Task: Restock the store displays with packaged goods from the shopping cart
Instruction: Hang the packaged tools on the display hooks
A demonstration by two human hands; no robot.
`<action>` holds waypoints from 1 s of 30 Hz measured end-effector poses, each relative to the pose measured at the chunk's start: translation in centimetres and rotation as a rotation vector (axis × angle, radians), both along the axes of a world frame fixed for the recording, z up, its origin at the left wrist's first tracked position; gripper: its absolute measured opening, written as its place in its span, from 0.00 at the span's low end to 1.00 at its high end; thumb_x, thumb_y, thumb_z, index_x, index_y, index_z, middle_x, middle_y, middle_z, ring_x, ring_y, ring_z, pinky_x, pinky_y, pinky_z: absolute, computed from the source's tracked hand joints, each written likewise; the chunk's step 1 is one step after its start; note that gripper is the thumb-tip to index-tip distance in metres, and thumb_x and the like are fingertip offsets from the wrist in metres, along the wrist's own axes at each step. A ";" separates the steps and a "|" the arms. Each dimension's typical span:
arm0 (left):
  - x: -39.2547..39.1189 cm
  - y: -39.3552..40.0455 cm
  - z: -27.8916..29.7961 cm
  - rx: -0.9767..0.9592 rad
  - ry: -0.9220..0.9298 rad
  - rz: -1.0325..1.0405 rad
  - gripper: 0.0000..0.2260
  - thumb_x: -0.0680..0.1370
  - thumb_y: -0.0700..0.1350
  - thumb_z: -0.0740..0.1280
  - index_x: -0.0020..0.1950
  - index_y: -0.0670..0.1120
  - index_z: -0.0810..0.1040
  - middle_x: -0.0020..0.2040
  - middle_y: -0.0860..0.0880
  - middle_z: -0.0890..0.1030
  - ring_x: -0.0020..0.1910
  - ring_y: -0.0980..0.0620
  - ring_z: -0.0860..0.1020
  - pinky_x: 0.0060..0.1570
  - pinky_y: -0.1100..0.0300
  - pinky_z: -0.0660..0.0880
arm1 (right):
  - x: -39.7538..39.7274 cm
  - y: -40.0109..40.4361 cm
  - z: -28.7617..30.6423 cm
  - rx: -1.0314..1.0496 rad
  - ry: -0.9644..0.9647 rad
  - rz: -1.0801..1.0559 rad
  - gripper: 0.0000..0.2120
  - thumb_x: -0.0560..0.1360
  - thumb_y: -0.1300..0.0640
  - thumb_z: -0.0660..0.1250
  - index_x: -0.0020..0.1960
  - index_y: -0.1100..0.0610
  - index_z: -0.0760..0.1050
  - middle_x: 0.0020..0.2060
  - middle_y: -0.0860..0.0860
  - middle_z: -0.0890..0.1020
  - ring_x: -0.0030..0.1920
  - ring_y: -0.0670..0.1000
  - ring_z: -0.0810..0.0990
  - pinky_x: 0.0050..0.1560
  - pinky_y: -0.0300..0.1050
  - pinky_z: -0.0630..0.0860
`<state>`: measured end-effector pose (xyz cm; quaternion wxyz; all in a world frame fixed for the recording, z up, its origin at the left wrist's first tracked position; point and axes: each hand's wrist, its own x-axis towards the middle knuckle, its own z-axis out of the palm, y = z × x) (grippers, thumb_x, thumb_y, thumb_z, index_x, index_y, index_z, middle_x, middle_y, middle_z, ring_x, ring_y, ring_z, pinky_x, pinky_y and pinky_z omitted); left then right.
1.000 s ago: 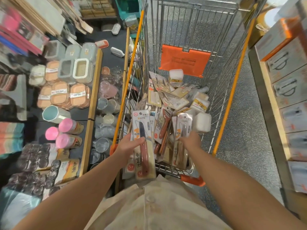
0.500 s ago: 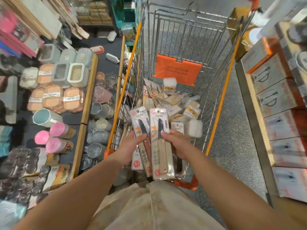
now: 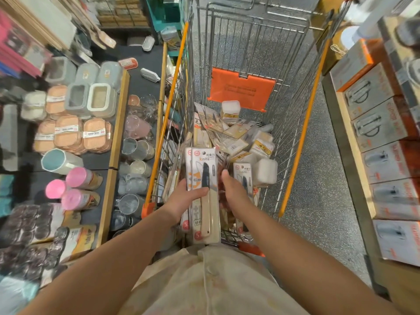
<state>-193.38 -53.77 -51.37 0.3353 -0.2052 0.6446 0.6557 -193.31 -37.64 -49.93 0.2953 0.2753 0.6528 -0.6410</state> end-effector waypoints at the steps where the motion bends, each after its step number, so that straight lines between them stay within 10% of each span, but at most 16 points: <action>1: 0.0 -0.1 -0.1 -0.016 -0.011 -0.001 0.32 0.64 0.54 0.78 0.66 0.48 0.75 0.57 0.48 0.84 0.57 0.48 0.82 0.65 0.44 0.74 | -0.3 0.1 0.1 -0.061 -0.050 -0.063 0.27 0.83 0.39 0.47 0.50 0.58 0.76 0.37 0.53 0.80 0.35 0.52 0.79 0.39 0.48 0.79; 10: -0.1 -0.6 -1.6 -0.086 -0.052 -0.004 0.29 0.67 0.51 0.78 0.66 0.47 0.75 0.56 0.48 0.83 0.56 0.47 0.82 0.60 0.48 0.76 | -0.1 6.2 -5.1 0.304 -0.145 -0.439 0.15 0.79 0.49 0.66 0.60 0.57 0.72 0.44 0.50 0.79 0.39 0.48 0.77 0.35 0.41 0.70; 14: 0.1 -1.1 -2.5 -0.104 -0.087 0.044 0.23 0.73 0.44 0.76 0.66 0.44 0.75 0.55 0.45 0.84 0.52 0.46 0.83 0.49 0.53 0.78 | 0.9 6.0 -9.7 0.442 -0.181 -0.248 0.31 0.67 0.46 0.77 0.64 0.56 0.70 0.55 0.54 0.81 0.53 0.57 0.81 0.56 0.50 0.77; 18: 0.2 -1.3 -2.3 -0.118 -0.130 0.105 0.24 0.70 0.46 0.77 0.64 0.47 0.76 0.54 0.46 0.84 0.52 0.44 0.83 0.58 0.45 0.78 | 1.6 5.6 -11.8 0.594 -0.157 -0.106 0.25 0.66 0.49 0.79 0.59 0.56 0.75 0.51 0.54 0.84 0.51 0.58 0.83 0.53 0.53 0.80; 24: 0.2 -1.4 -0.9 -0.109 -0.051 0.104 0.12 0.75 0.41 0.73 0.57 0.50 0.78 0.52 0.47 0.84 0.51 0.48 0.82 0.57 0.51 0.77 | 1.8 7.0 -8.4 0.449 0.001 -0.146 0.14 0.75 0.55 0.72 0.58 0.57 0.76 0.48 0.52 0.82 0.49 0.55 0.81 0.39 0.42 0.73; 30: 0.1 -2.2 3.0 -0.032 0.050 0.281 0.25 0.71 0.46 0.75 0.67 0.47 0.74 0.58 0.46 0.83 0.56 0.46 0.82 0.57 0.49 0.77 | -2.3 4.5 -0.1 0.095 0.175 -0.085 0.15 0.74 0.55 0.73 0.58 0.59 0.79 0.49 0.56 0.85 0.47 0.53 0.84 0.49 0.50 0.81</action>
